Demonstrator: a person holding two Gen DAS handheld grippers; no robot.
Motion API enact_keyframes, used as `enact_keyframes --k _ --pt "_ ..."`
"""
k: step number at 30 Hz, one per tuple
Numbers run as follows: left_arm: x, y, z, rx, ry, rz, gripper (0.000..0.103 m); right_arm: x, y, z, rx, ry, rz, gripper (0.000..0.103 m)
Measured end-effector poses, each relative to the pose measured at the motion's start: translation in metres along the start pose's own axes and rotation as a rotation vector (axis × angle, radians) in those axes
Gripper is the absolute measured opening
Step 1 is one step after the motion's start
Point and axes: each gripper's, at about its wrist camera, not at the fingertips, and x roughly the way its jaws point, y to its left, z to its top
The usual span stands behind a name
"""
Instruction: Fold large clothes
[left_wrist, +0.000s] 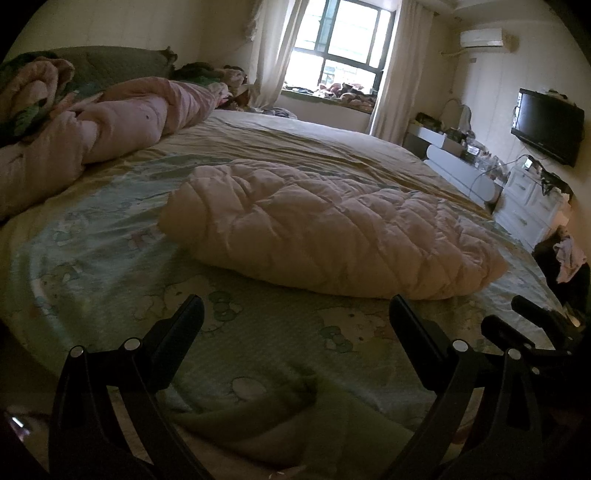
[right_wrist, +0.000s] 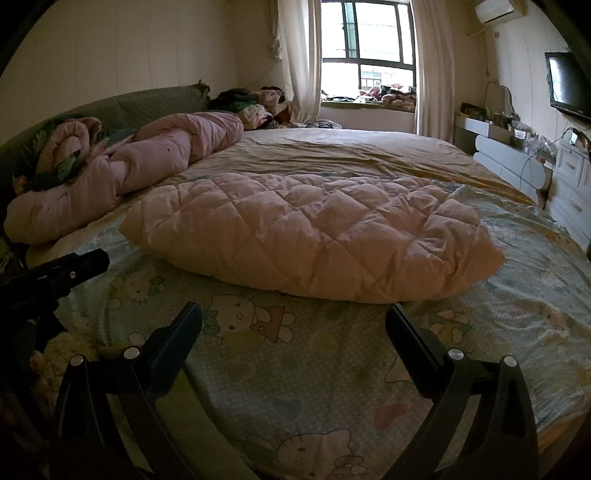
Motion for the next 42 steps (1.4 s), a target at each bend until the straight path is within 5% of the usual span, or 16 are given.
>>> enact_keyframes --k 42 --pt "0.0034 -0.007 -0.0025 0.029 0.031 0.057 0.094 0.0005 -0.0063 0.0024 -0.025 -0.024 -0.022 0.099"
